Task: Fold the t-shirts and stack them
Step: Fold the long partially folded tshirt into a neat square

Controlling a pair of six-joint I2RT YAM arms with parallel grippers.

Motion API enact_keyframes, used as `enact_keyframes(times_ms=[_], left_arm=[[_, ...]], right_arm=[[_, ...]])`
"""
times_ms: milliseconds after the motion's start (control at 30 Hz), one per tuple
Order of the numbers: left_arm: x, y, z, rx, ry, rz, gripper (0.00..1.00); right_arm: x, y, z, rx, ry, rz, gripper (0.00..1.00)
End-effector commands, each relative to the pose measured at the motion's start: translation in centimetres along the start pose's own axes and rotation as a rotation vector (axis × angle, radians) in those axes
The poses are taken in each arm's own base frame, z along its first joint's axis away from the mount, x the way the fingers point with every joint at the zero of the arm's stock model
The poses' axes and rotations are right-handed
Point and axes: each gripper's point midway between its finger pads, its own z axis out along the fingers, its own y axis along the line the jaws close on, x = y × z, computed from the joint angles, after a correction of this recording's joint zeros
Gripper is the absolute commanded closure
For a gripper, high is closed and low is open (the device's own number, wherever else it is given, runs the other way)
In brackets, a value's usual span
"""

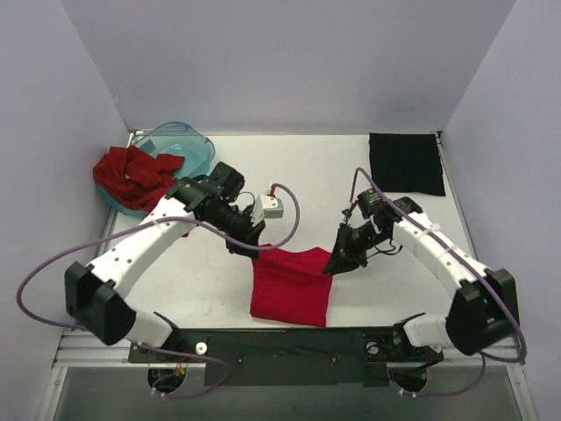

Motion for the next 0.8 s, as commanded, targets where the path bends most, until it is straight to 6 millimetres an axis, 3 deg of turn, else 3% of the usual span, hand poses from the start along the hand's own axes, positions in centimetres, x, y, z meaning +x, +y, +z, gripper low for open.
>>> enact_keyframes(times_ms=[0, 133, 267, 367, 400, 467, 533, 567, 600, 633, 700, 733, 767], left_arm=[[-1.3, 6.0, 1.1, -0.112, -0.024, -0.082, 1.00], [-1.1, 10.0, 2.3, -0.168, -0.018, -0.134, 1.00], [-0.9, 12.1, 3.6, -0.193, -0.007, -0.130, 1.00], [-0.6, 13.7, 4.7, -0.210, 0.006, -0.146, 1.00], [-0.6, 14.4, 4.9, -0.232, 0.009, -0.147, 1.00], [-0.3, 15.8, 5.4, -0.269, 0.034, -0.173, 1.00], [-0.1, 17.1, 6.0, -0.291, 0.048, -0.181, 0.83], [0.1, 17.6, 6.4, -0.294, 0.054, -0.183, 0.61], [-0.5, 18.5, 6.4, -0.317, 0.041, -0.169, 0.50], [-0.6, 19.3, 6.5, -0.342, 0.045, -0.177, 0.45], [-1.9, 20.8, 5.7, -0.380, 0.020, -0.201, 0.43], [-3.3, 21.1, 4.7, -0.400, -0.006, -0.215, 0.43], [-3.4, 21.4, 4.0, -0.420, -0.010, -0.233, 0.41]], right_arm=[[-4.4, -2.3, -0.3, 0.017, -0.020, 0.036, 1.00], [-7.0, -2.7, -0.1, 0.003, -0.021, 0.079, 1.00], [-7.9, -3.3, 0.4, 0.017, -0.017, 0.100, 1.00], [-10.1, -4.7, 1.1, 0.049, -0.048, 0.145, 1.00], [-10.9, -4.7, 1.1, 0.055, -0.065, 0.148, 0.98], [-13.2, -5.3, 1.2, 0.082, -0.118, 0.171, 0.85], [-15.7, -5.7, 1.3, 0.117, -0.170, 0.176, 0.71], [-16.7, -6.5, 1.7, 0.147, -0.180, 0.187, 0.61], [-17.9, -6.0, 1.2, 0.148, -0.210, 0.172, 0.59], [-18.7, -6.6, 1.0, 0.174, -0.227, 0.184, 0.57], [-20.1, -5.8, -0.6, 0.189, -0.299, 0.158, 0.57], [-20.5, -5.2, -1.6, 0.197, -0.339, 0.121, 0.57], [-20.3, -4.7, -2.5, 0.226, -0.384, 0.079, 0.59]])
